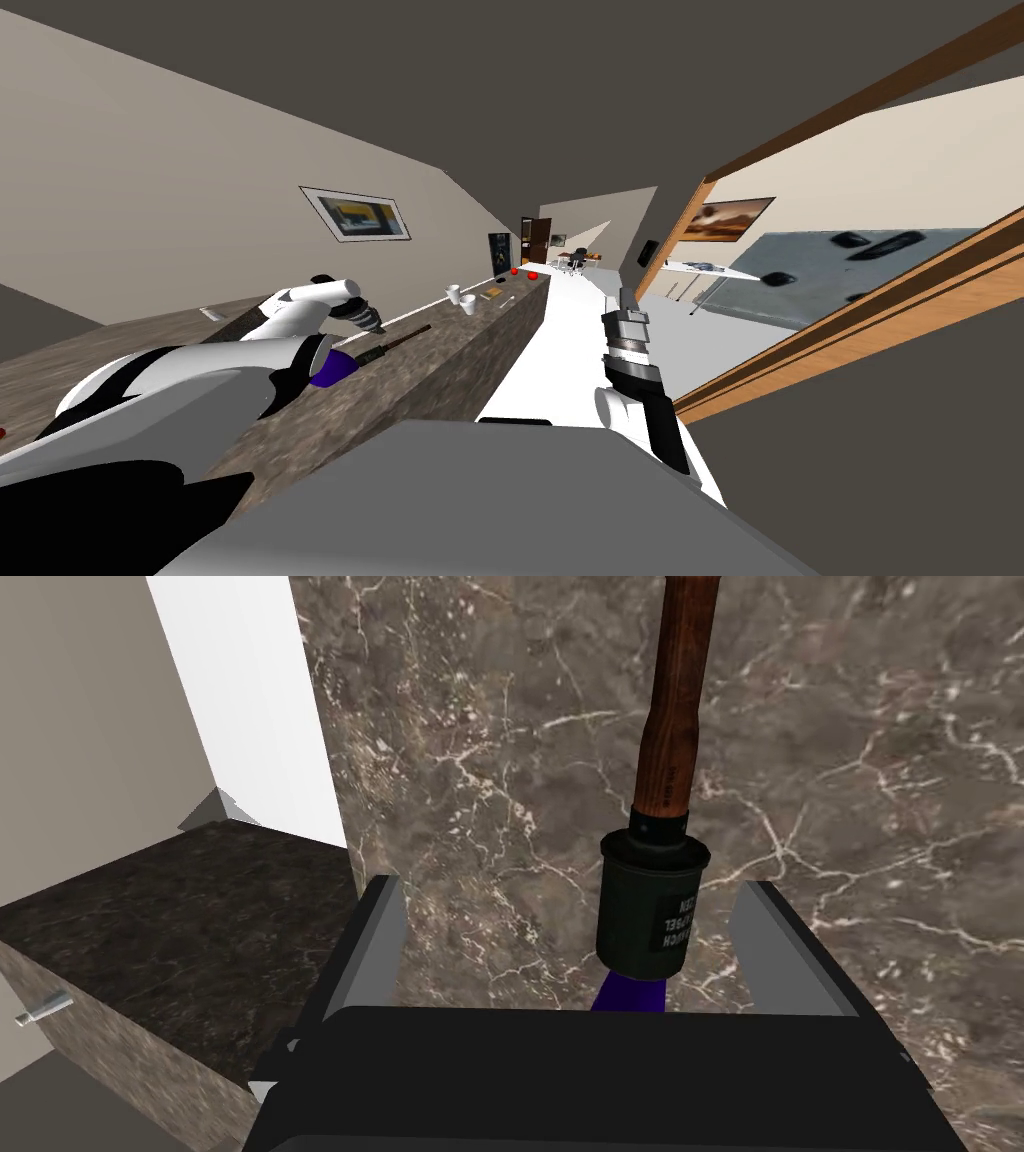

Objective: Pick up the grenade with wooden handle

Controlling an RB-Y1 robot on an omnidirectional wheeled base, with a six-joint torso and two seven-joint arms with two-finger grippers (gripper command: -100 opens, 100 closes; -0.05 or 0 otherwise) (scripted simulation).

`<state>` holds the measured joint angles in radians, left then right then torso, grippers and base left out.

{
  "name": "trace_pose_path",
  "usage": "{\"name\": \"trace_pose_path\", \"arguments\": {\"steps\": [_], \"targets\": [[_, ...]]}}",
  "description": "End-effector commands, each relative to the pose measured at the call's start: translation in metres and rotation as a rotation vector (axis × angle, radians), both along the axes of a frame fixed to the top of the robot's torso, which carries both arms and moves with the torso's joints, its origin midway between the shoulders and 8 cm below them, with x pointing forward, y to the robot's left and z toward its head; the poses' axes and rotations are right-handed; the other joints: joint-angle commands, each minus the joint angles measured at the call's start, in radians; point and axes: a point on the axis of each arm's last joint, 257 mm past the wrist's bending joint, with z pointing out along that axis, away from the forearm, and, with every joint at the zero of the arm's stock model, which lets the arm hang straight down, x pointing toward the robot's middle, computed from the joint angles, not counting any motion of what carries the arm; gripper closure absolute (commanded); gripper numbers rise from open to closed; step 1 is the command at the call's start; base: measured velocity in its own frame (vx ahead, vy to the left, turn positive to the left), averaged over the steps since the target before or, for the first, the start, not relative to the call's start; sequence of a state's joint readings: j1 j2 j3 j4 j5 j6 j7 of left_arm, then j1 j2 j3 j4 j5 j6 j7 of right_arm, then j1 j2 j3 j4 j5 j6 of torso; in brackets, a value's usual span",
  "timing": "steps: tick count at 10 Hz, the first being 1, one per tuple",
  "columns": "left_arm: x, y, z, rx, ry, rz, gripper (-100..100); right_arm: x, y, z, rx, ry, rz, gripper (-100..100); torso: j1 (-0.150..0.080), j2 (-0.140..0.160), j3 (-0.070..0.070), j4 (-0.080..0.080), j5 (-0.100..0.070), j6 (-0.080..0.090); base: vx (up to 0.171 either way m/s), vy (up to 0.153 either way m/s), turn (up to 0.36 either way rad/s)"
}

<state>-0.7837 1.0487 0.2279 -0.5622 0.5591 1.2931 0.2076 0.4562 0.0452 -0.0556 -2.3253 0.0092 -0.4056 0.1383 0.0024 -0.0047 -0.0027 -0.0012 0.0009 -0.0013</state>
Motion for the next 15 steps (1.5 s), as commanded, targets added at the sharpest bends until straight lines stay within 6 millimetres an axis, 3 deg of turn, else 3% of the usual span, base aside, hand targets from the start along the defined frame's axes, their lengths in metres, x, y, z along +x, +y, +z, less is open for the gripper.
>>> {"name": "trace_pose_path", "arguments": {"steps": [1, 2, 3, 5, 7, 9, 10, 13, 15], "targets": [[-0.012, -0.003, -0.011, -0.029, 0.028, 0.02, -100, 0.0, 0.0, 0.0, 0.0, 0.0, 0.0, 0, 0.0, 0.0, 0.0, 0.0, 0.0, 0.0, 0.06, 0.028, -0.069], [-0.029, -0.004, -0.026, -0.07, 0.067, 0.05, -100, 0.0, 0.0, 0.0, 0.0, 0.0, 0.0, 0, 0.0, 0.001, 0.0, 0.0, 0.0, -0.001, 0.056, 0.037, -0.102], [-0.016, -0.005, -0.011, -0.04, 0.038, 0.024, -100, 0.0, 0.0, 0.0, 0.0, 0.0, 0.0, 0, 0.001, 0.001, 0.001, 0.0, 0.0, -0.001, 0.04, 0.029, -0.059], [-0.029, -0.004, -0.026, -0.07, 0.067, 0.05, -100, 0.0, 0.0, 0.0, 0.0, 0.0, 0.0, 0, -0.001, 0.003, 0.002, 0.001, 0.0, -0.001, 0.007, 0.004, -0.003], [-0.061, -0.01, -0.058, -0.142, 0.144, 0.1, -100, 0.0, 0.0, 0.0, 0.0, 0.0, 0.0, 0, -0.001, 0.003, 0.002, 0.001, 0.0, -0.001, 0.054, 0.032, -0.114], [-0.061, -0.01, -0.058, -0.142, 0.144, 0.1, -100, 0.0, 0.0, 0.0, 0.0, 0.0, 0.0, 0, 0.002, 0.0, 0.0, 0.0, 0.001, -0.001, 0.049, 0.041, -0.037], [-0.091, -0.019, -0.09, -0.201, 0.219, 0.138, -100, 0.0, 0.0, 0.0, 0.0, 0.0, 0.0, 0, 0.0, 0.002, 0.001, 0.0, 0.0, -0.001, 0.057, 0.068, -0.124], [-0.103, -0.024, -0.1, -0.233, 0.242, 0.162, -100, 0.0, 0.0, 0.0, 0.0, 0.0, 0.0, 0, 0.001, 0.001, 0.001, 0.0, 0.001, -0.001, 0.044, 0.04, -0.029], [-0.091, -0.019, -0.089, -0.2, 0.218, 0.137, -100, 0.0, 0.0, 0.0, 0.0, 0.0, 0.0, 0, -0.002, 0.005, 0.003, 0.001, -0.001, -0.001, -0.009, -0.009, 0.003]]}}
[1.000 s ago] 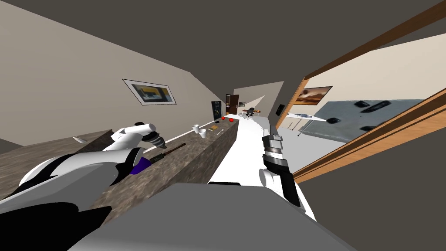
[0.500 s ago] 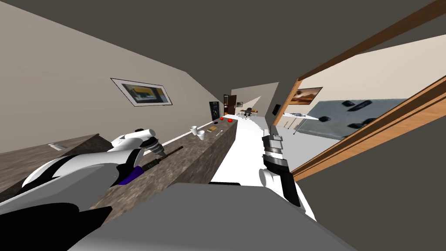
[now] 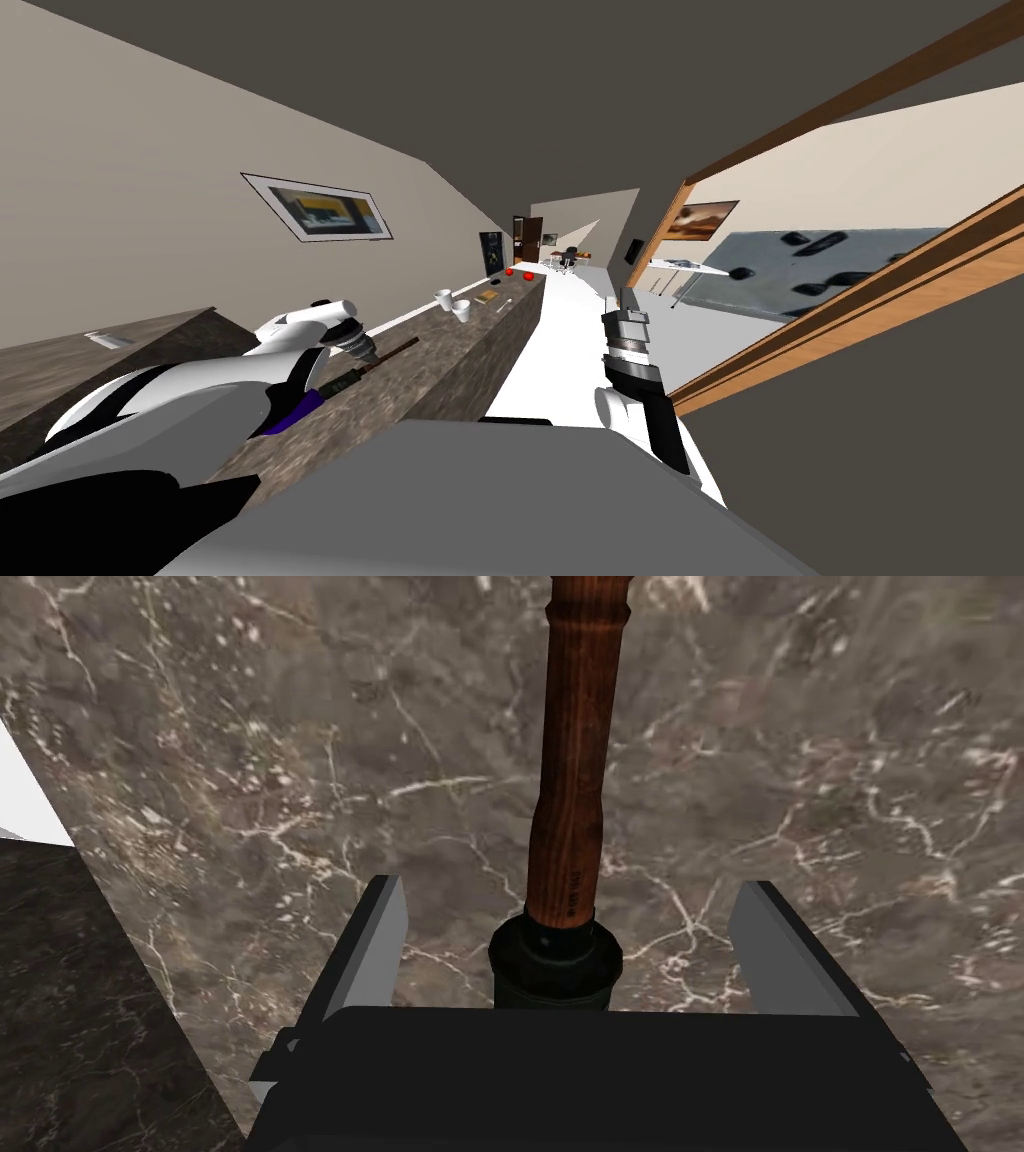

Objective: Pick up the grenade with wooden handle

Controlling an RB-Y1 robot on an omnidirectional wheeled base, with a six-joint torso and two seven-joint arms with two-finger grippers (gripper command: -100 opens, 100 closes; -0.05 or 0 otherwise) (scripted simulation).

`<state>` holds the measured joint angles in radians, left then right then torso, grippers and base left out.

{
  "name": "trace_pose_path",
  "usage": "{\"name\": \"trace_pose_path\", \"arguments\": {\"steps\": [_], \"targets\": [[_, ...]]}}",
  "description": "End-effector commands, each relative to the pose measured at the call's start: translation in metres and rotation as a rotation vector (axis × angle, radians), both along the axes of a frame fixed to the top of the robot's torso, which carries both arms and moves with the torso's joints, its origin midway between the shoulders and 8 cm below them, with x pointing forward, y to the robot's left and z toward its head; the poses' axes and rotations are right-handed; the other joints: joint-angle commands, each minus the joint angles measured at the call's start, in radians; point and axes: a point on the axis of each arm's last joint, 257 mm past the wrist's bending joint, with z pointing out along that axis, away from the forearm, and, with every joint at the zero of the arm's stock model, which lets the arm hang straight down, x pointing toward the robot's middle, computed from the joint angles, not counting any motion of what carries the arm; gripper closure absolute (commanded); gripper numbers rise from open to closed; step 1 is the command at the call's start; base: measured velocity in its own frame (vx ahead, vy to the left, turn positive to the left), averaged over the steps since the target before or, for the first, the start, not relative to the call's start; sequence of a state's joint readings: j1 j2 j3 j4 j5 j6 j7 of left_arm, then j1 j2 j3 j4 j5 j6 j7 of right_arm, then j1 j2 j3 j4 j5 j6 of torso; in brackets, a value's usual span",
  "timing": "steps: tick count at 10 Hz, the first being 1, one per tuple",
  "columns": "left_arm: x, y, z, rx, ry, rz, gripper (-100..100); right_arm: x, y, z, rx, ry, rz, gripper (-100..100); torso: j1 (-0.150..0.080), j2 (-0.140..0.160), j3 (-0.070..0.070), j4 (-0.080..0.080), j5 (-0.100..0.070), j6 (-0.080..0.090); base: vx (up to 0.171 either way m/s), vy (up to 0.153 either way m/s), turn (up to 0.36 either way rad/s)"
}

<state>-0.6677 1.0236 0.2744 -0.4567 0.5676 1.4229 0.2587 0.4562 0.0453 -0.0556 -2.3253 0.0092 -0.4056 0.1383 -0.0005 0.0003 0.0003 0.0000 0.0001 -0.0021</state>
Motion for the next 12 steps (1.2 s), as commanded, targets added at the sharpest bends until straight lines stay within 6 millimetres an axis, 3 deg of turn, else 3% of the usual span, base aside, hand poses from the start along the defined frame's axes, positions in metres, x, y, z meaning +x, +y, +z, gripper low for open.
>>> {"name": "trace_pose_path", "arguments": {"steps": [1, 6, 9, 10, 11, 12], "targets": [[-0.012, -0.003, -0.015, -0.018, 0.03, 0.007, -100, 0.0, 0.0, 0.0, 0.0, 0.0, 0.0, 0, 0.0, 0.0, 0.0, 0.0, 0.0, 0.0, 0.024, 0.03, -0.056], [-0.037, -0.02, -0.041, -0.094, 0.091, 0.055, -100, 0.0, 0.0, 0.0, 0.0, 0.0, 0.0, 0, 0.001, -0.001, -0.001, 0.0, 0.001, 0.0, 0.027, 0.03, -0.016], [-0.037, -0.013, -0.039, -0.066, 0.086, 0.038, -100, 0.0, 0.0, 0.0, 0.0, 0.0, 0.0, 0, 0.001, 0.0, 0.0, 0.0, 0.0, 0.0, 0.0, 0.0, 0.0], [-0.037, -0.014, -0.038, -0.067, 0.087, 0.038, 0, 0.0, 0.0, 0.0, 0.0, 0.0, 0.0, 0, 0.001, 0.0, 0.0, 0.0, 0.0, 0.0, 0.0, 0.0, 0.0], [-0.038, -0.015, -0.043, -0.068, 0.085, 0.081, -100, 0.0, 0.0, 0.0, 0.0, 0.0, 0.0, 0, 0.001, 0.0, 0.0, 0.0, 0.0, 0.0, -0.091, 0.058, -0.292], [-0.038, -0.015, -0.043, -0.068, 0.085, 0.082, -100, 0.0, 0.0, 0.0, 0.0, 0.0, 0.0, 0, 0.003, 0.004, 0.002, 0.001, 0.001, 0.001, -0.125, 0.072, -0.195]]}}
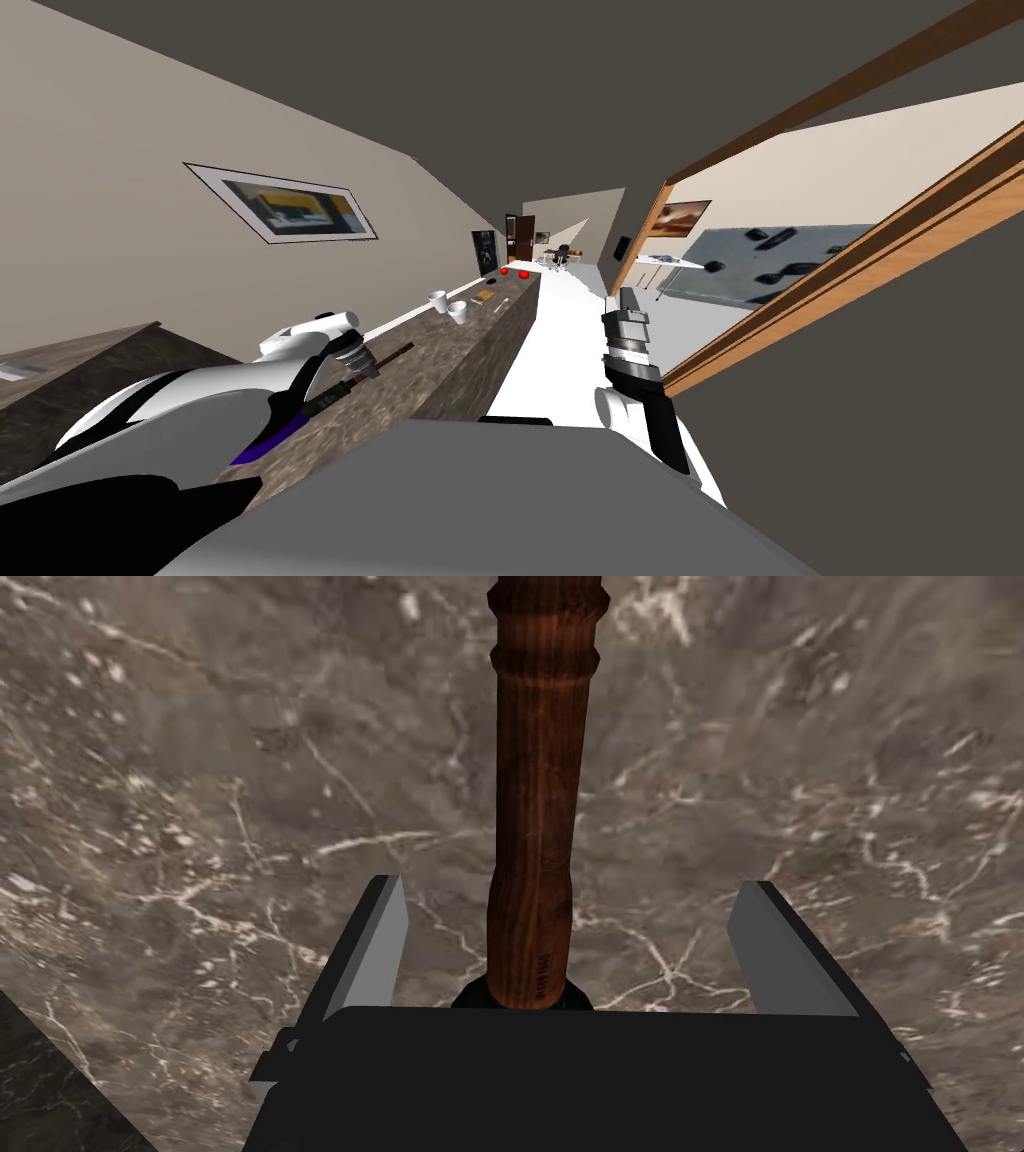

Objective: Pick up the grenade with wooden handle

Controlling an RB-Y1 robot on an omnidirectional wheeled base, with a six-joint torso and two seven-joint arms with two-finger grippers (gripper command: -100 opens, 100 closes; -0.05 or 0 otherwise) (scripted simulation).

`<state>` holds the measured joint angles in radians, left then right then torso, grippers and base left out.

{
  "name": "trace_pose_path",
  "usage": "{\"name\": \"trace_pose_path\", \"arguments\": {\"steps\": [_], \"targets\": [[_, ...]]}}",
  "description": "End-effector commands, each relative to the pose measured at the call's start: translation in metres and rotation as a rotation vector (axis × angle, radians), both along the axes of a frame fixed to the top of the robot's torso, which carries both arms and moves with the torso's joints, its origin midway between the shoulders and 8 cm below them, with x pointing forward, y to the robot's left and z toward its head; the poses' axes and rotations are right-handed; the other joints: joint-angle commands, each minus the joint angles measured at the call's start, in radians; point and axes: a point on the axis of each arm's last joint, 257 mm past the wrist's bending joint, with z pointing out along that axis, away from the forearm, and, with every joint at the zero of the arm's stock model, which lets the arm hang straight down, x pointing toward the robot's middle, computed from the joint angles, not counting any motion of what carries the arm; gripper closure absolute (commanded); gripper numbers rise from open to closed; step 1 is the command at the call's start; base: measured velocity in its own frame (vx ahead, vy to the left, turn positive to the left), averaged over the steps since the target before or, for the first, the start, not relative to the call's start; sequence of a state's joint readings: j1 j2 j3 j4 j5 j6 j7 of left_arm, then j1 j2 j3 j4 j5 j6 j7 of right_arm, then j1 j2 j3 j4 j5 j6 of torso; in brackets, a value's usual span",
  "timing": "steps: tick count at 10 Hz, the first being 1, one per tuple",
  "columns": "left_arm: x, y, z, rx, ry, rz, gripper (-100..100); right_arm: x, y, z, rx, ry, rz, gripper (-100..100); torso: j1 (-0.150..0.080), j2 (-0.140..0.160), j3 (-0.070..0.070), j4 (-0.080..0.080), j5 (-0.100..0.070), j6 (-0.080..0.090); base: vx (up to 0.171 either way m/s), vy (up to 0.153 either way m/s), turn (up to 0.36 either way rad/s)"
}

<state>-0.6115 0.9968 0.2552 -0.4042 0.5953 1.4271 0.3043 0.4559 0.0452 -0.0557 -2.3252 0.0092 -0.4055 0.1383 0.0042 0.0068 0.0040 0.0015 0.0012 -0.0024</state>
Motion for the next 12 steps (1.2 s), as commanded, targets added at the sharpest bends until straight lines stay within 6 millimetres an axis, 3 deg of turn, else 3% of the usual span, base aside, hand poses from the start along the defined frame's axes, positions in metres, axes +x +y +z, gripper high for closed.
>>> {"name": "trace_pose_path", "arguments": {"steps": [1, 9, 10, 12], "targets": [[-0.001, -0.001, -0.003, 0.0, 0.0, 0.03, -100, 0.0, 0.0, 0.0, 0.0, 0.0, 0.0, 0, 0.0, 0.0, 0.0, 0.0, 0.0, 0.0, -0.124, 0.066, -0.112], [-0.004, -0.005, -0.019, 0.0, 0.001, 0.167, -100, 0.0, 0.0, 0.0, 0.0, 0.0, 0.0, 0, 0.001, 0.002, 0.001, 0.001, 0.0, 0.0, -0.125, 0.073, -0.203], [-0.003, -0.005, -0.02, 0.0, 0.0, 0.172, 100, 0.0, 0.0, 0.0, 0.0, 0.0, 0.0, 0, 0.0, -0.002, -0.001, 0.0, 0.0, -0.001, -0.012, 0.006, 0.007], [-0.003, -0.005, -0.019, 0.0, -0.001, 0.171, 100, 0.0, 0.0, 0.0, 0.0, 0.0, 0.0, 0, -0.002, -0.006, -0.004, -0.002, 0.0, -0.001, -0.002, 0.003, -0.001]]}}
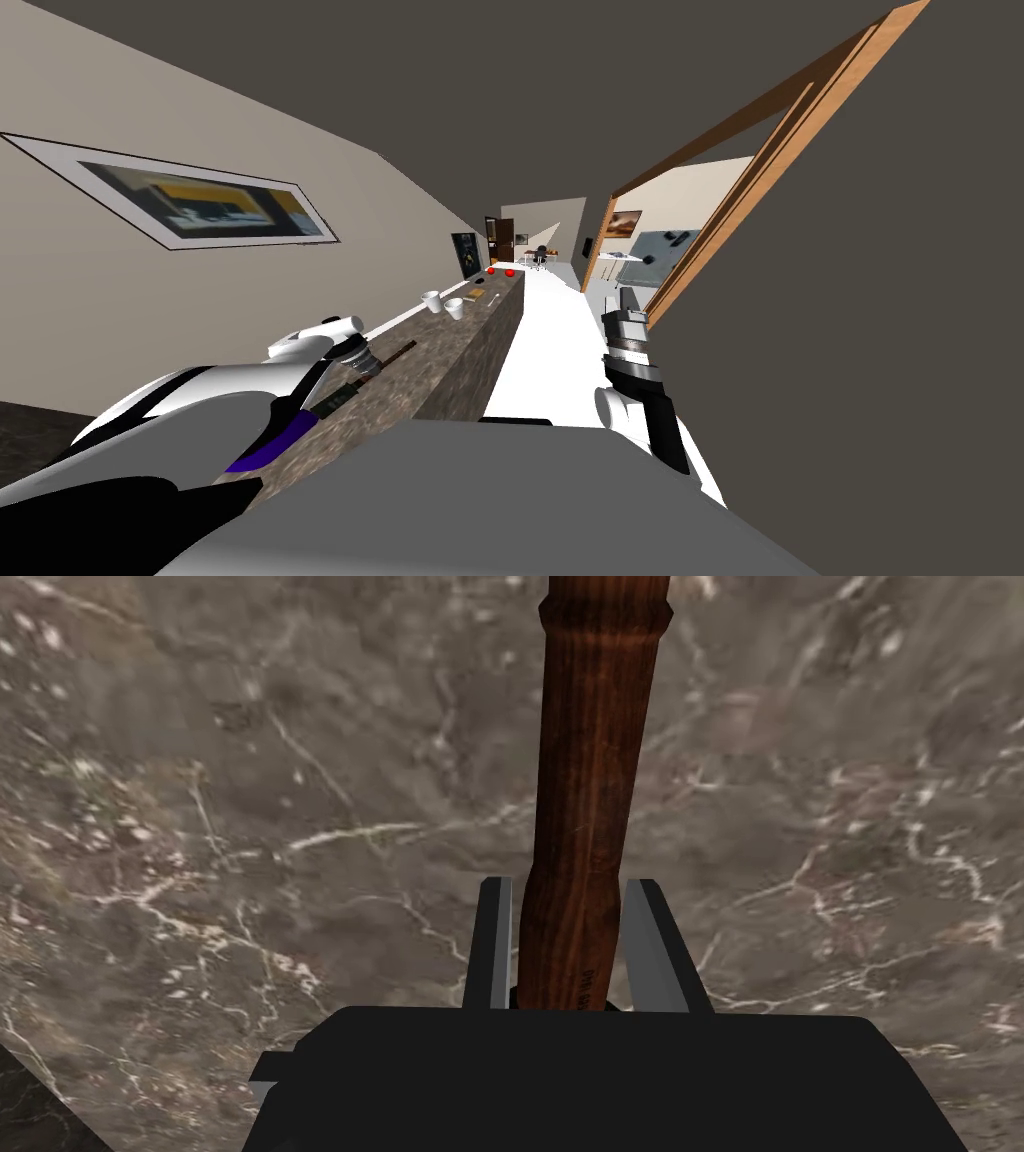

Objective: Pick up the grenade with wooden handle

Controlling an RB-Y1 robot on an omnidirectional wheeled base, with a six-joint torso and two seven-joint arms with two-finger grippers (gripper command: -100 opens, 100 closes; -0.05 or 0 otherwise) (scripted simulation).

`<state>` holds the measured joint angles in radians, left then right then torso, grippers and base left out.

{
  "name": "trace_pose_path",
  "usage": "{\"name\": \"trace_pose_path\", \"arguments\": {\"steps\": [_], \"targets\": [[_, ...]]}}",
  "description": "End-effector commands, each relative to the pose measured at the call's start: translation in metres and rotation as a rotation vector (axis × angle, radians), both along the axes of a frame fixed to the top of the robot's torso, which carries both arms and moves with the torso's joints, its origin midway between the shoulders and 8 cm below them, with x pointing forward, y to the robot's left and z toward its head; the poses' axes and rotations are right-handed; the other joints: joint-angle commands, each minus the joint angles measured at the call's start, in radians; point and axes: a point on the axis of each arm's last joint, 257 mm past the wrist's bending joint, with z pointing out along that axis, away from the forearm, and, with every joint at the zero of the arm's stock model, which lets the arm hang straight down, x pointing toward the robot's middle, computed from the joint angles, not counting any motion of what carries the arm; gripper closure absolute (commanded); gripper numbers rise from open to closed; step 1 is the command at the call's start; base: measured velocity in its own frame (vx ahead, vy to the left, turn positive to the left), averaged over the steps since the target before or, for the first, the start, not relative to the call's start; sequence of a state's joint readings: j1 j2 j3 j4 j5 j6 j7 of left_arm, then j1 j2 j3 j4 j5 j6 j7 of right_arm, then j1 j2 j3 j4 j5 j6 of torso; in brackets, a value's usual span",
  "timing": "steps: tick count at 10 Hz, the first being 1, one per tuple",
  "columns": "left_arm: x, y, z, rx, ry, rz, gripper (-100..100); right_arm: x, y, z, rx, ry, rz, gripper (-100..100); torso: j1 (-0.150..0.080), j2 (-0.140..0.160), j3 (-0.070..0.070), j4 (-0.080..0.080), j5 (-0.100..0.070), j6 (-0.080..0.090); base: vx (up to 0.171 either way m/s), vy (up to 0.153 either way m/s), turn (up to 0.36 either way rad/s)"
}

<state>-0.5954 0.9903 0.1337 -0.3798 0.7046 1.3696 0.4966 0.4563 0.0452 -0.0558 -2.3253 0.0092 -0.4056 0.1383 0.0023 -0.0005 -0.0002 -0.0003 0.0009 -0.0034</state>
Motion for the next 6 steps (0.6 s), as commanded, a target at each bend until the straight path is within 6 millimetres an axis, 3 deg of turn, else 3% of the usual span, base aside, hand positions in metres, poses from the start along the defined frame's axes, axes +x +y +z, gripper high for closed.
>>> {"name": "trace_pose_path", "arguments": {"steps": [1, 2, 3, 4, 6], "targets": [[0.0, 0.0, 0.0, 0.0, 0.0, 0.0, 100, 0.0, 0.0, 0.0, 0.0, 0.0, 0.0, 0, 0.0, 0.0, 0.0, 0.0, 0.0, 0.0, 0.0, 0.0, 0.0], [0.0, 0.0, 0.0, 0.0, 0.0, 0.0, 100, 0.0, 0.0, 0.0, 0.0, 0.0, 0.0, 0, 0.0, 0.0, 0.0, 0.0, 0.0, 0.0, 0.0, 0.0, 0.0], [-0.0001, 0.0, -0.0001, 0.0, 0.0, 0.0, 0, 0.0, 0.0, 0.0, 0.0, 0.0, 0.0, 0, 0.0, 0.0, 0.0, 0.0, 0.0, 0.0, 0.0, 0.0, 0.0], [0.0001, 0.0012, 0.004, 0.001, 0.0, -0.031, 100, 0.0, 0.0, 0.0, 0.0, 0.0, 0.0, 0, 0.0, 0.0, 0.0, 0.0, 0.0, 0.0, 0.124, -0.072, 0.284], [0.0007, 0.0019, 0.0065, 0.001, 0.0, -0.054, 100, -0.0001, -0.0001, -0.0001, 0.0, 0.0, 0.0, 0, -0.005, -0.008, -0.004, -0.002, -0.002, -0.003, 0.143, -0.074, 0.226]]}}
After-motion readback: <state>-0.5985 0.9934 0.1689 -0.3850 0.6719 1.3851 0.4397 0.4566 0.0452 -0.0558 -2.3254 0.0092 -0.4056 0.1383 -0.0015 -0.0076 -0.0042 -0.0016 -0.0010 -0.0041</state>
